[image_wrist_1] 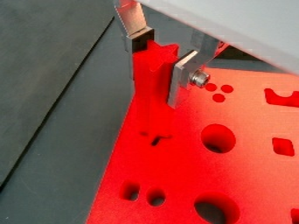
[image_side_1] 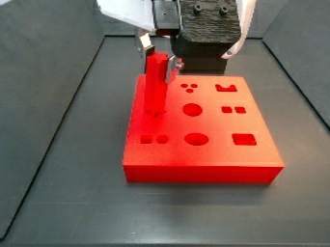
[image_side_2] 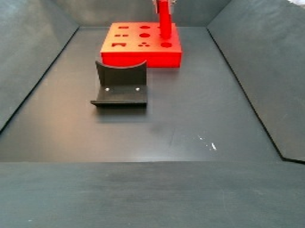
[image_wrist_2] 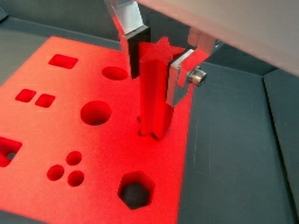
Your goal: Insert the star object.
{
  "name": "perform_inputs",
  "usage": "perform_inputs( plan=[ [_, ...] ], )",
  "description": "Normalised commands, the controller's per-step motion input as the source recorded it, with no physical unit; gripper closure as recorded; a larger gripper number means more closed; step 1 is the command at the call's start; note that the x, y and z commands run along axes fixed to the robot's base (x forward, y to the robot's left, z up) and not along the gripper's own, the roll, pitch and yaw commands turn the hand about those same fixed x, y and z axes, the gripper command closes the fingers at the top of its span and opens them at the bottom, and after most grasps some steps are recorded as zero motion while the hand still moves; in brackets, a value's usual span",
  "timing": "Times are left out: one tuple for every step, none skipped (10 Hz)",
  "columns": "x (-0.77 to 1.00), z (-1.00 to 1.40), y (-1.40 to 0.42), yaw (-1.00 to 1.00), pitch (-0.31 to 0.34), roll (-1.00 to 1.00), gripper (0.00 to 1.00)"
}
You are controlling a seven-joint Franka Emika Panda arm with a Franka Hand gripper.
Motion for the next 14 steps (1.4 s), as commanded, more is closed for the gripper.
perform_inputs(
  plan=[
    [0.0, -0.09, 0.0, 0.01, 0.0, 0.0, 1.0],
    [0.03, -0.15, 0.0, 0.08, 0.0, 0.0, 1.0],
    [0.0, -0.2, 0.04, 0.09, 0.0, 0.0, 1.0],
    [0.01, -0.16, 0.0, 0.13, 0.0, 0.0, 1.0],
    [0.08, -0.14, 0.0, 0.12, 0.0, 0.0, 1.0],
    [0.27, -0.06, 0.0, 0.21, 0.0, 0.0, 1.0],
    [0.11, -0.07, 0.0, 0.14, 0.0, 0.0, 1.0],
    [0.0, -0.02, 0.0, 0.07, 0.0, 0.0, 1.0],
    [-0.06, 0.0, 0.0, 0.03, 0.0, 0.0, 1.0],
    [0.0, 0.0, 0.0, 0.0, 0.004, 0.0, 1.0],
    [0.0, -0.57, 0.0, 0.0, -0.139, 0.0, 1.0],
    [0.0, -0.84, -0.03, 0.0, -0.207, 0.06, 1.0],
    [0.0, -0.83, -0.03, 0.0, -0.204, 0.08, 1.0],
    [0.0, -0.82, -0.07, 0.0, -0.197, 0.11, 1.0]
  ],
)
